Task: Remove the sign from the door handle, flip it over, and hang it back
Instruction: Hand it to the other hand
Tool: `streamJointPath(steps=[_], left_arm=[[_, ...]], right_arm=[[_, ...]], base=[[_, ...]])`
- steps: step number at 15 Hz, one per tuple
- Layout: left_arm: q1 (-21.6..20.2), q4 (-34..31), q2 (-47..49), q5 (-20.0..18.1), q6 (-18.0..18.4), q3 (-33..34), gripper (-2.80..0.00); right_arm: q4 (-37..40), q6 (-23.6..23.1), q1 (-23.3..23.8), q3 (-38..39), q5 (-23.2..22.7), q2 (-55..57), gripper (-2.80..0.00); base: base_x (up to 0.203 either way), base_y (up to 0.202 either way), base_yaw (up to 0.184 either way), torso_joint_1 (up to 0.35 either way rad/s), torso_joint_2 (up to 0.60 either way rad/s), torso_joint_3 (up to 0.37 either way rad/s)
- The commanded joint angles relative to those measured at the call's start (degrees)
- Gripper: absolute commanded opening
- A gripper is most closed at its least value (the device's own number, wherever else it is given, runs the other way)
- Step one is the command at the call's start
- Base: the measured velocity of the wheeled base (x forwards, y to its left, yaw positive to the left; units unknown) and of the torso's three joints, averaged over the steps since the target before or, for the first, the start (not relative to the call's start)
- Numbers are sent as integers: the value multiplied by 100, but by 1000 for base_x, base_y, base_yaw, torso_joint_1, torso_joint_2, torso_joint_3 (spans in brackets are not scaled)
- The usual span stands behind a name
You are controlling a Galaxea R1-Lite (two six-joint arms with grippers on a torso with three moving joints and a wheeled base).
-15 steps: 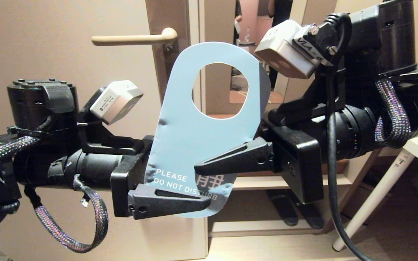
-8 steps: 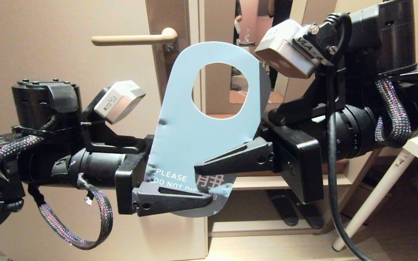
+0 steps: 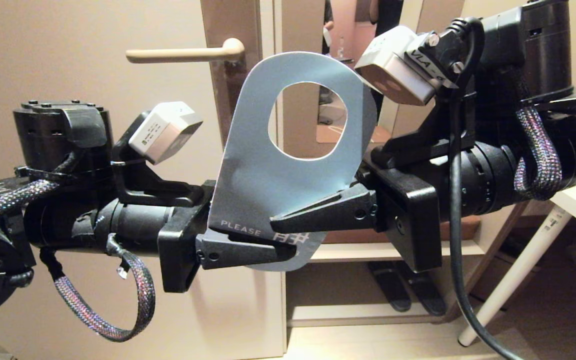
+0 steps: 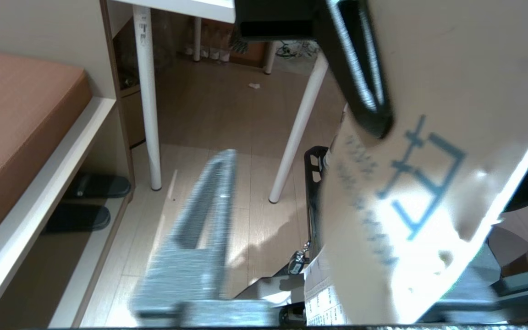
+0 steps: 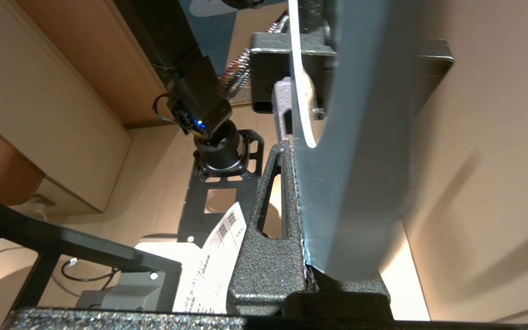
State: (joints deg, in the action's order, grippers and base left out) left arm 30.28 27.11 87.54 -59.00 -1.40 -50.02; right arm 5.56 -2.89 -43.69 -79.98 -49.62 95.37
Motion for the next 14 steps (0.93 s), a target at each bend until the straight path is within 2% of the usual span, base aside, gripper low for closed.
streamJointPath(steps=[1,14], left_arm=[[-5,22,0,-6,-9,-25,-280],[22,22,-62,-15,-18,-8,-280]], right_arm=[[7,-1,-8,0,-57,8,-280],[-19,1,-8,18,-57,12,-280]], base=[[0,0,0,0,0,0],[0,0,0,0,0,0]])
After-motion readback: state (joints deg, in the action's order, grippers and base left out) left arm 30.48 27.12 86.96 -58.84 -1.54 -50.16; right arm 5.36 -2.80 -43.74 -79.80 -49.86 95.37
